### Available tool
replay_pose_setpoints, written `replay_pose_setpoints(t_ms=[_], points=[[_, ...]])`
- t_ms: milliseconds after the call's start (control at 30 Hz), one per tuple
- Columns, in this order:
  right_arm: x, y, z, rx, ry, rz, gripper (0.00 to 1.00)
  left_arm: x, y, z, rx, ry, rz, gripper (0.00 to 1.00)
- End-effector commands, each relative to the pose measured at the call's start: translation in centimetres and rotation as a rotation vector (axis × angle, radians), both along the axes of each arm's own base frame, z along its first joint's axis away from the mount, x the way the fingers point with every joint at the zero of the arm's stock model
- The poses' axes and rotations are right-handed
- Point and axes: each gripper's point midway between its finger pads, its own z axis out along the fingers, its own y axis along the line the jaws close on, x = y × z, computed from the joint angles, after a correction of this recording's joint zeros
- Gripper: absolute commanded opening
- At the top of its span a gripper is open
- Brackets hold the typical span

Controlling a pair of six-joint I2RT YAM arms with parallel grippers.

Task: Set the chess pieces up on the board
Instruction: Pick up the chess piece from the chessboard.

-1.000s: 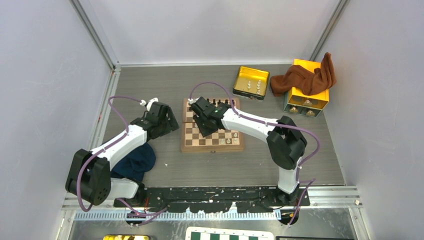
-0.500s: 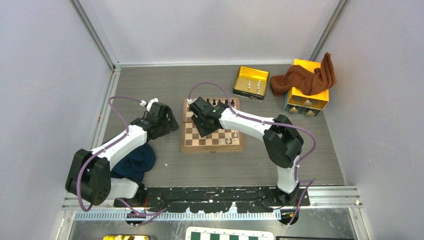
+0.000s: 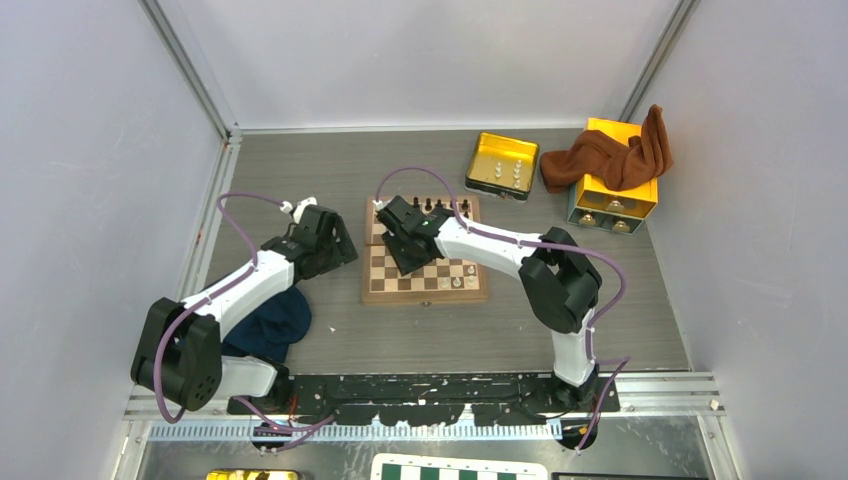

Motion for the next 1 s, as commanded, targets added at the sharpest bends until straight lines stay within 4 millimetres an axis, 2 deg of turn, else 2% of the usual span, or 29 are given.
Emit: replay_pose_setpoints(t_ms=[0, 100, 267, 533, 767, 967], points=[[1.0, 0.9, 1.1, 0.044, -0.032, -0.008, 0.35, 0.7, 0.2, 0.7, 0.004, -0.044, -0.004, 0.8], [1.0, 0.8, 0.8, 0.039, -0.029, -0.01, 0.32, 0.8, 0.2, 0.7, 0.005, -0.043, -0.005, 0.8], [1.1, 0.6, 0.7, 0.035, -0.03, -0.016, 0.19, 0.8, 0.2, 0.6, 0.007, -0.04, -0.007, 0.8], [1.0, -0.1, 1.0, 0.02, -0.04, -0.024, 0.05, 0.9, 0.1, 0.6, 0.006, -0.038, -0.01, 0.8], [1.0, -1.0, 3.1, 0.023, -0.081, -0.037, 0.03, 1.1, 0.0, 0.8, 0.002, -0.041, -0.008, 0.8], [0.9, -2.7, 5.0, 0.011, -0.124, -0.069, 0.03, 1.4, -0.2, 1.0, -0.002, -0.044, -0.006, 0.8]])
